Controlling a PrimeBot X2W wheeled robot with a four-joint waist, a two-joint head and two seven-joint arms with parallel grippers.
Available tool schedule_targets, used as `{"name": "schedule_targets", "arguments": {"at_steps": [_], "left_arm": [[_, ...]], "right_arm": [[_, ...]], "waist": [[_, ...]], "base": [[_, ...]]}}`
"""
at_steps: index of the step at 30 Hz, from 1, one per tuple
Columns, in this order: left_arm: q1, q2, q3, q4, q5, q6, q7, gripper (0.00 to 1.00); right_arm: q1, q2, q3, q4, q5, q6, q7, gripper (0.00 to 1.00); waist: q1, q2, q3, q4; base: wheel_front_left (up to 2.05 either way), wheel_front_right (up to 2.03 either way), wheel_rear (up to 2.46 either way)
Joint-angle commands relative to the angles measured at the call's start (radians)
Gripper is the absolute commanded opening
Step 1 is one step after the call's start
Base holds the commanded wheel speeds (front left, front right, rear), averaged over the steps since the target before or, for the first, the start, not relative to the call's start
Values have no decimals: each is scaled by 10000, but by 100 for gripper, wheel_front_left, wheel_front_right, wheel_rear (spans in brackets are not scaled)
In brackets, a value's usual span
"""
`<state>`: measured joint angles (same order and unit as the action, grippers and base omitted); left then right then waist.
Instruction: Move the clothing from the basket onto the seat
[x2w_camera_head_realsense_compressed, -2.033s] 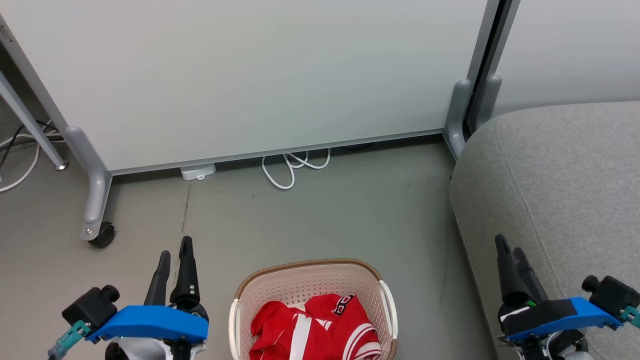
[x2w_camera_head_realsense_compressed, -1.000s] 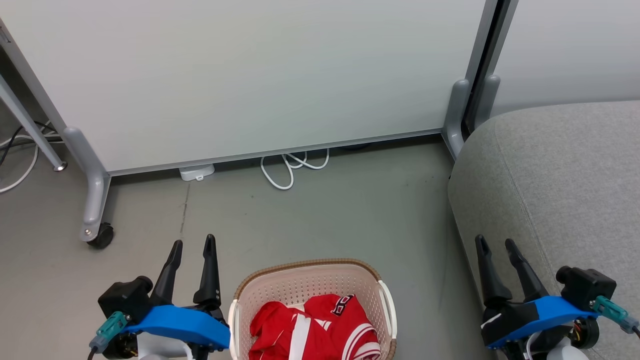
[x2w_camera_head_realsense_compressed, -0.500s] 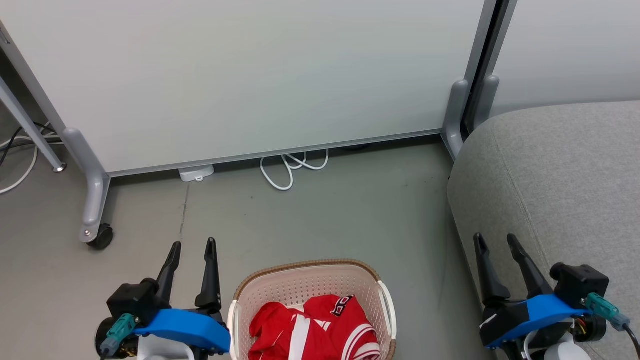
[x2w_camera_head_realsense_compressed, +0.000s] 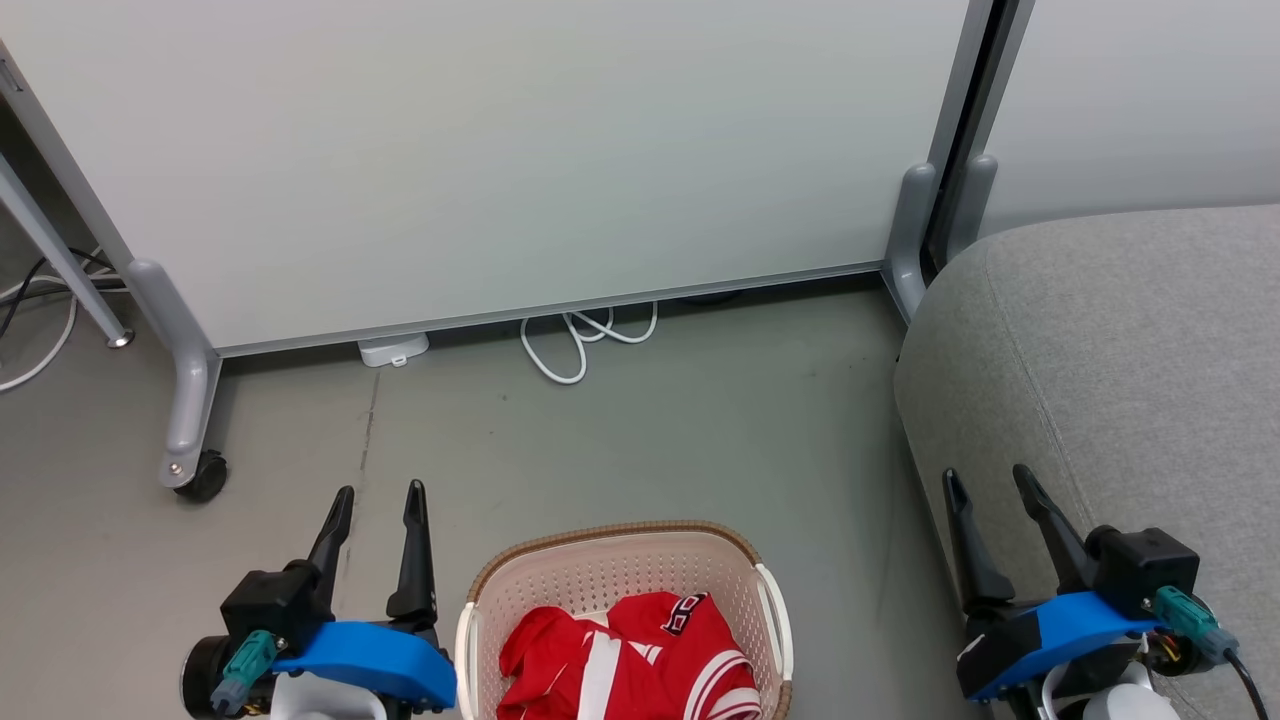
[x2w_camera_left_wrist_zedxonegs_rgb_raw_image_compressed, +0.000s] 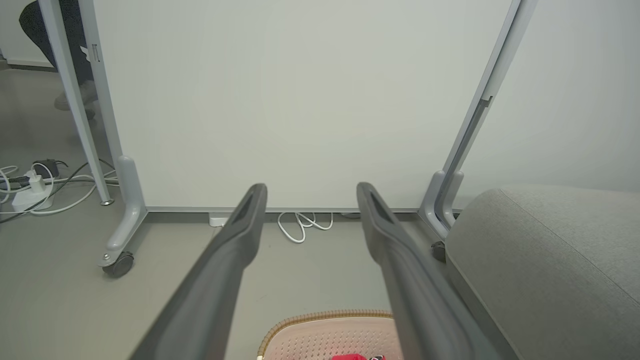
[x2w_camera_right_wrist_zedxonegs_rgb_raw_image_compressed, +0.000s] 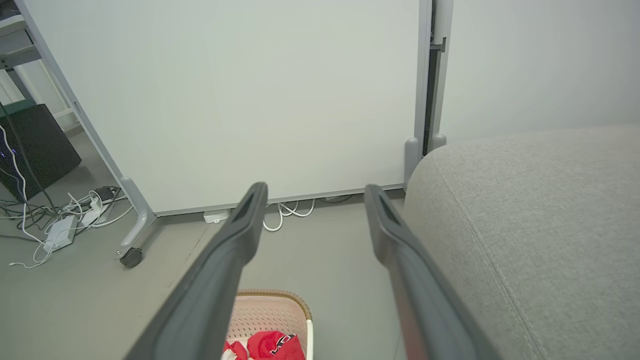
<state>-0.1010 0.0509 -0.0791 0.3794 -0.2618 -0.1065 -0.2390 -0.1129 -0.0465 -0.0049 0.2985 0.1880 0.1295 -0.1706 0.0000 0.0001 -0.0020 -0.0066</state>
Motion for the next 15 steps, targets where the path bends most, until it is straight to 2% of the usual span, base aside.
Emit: {"name": "schedule_targets", "arguments": {"at_steps": [1,15], "left_arm": [[-147,7,12,19,184,10,-56,100],[-50,-1,-92,100,750,87,-278,100]], "right_arm": [[-66,-62,4,-70,-192,19,-82,100],[-72,-64,59,-36,-977,14,-259,100]], "waist": [[0,-1,-2,1],[0,-1,-67,-15]], "base": [[0,0,0],[0,0,0]]}}
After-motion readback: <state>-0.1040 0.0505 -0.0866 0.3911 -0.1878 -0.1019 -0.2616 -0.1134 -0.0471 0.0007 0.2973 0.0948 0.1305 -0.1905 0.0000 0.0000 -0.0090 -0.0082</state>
